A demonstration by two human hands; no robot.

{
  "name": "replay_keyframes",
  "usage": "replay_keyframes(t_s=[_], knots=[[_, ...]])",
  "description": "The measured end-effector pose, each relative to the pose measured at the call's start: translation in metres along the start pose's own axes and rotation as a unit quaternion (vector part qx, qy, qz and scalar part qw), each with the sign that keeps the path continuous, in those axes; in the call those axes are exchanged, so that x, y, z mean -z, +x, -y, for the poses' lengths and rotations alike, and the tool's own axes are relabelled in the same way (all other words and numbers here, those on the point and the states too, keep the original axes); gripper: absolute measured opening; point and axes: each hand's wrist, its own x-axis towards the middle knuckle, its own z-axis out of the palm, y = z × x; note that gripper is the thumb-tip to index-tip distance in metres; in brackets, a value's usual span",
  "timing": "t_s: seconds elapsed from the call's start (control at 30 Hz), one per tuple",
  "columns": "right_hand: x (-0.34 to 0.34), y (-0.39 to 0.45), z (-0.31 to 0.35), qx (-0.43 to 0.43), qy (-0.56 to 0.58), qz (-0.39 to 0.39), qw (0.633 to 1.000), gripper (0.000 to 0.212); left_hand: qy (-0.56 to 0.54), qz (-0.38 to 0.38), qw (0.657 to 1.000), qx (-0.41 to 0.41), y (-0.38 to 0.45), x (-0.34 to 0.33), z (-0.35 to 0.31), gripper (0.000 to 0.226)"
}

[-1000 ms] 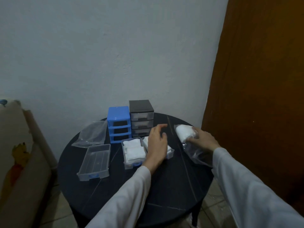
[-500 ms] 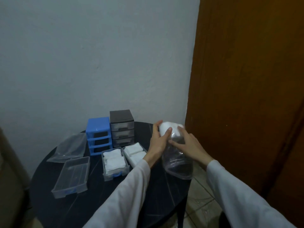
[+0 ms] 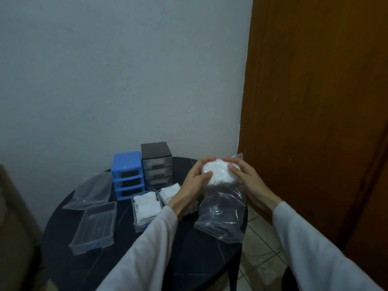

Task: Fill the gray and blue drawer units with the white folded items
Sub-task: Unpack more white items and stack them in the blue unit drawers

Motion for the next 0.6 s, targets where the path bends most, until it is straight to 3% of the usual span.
replay_keyframes(t_s=[0.33, 0.6], knots=[[-0.008, 0.008, -0.004, 0.008, -0.008, -0.08, 0.997, 0.022, 0.082, -0.098, 0.987, -0.096, 0.001, -0.003, -0.008, 0.01], [0.001, 0.01, -0.005, 0.034, -0.005, -0.094, 0.995, 0.014, 0.103, -0.168, 0.976, -0.097, 0.009, -0.005, -0.001, 0.003]])
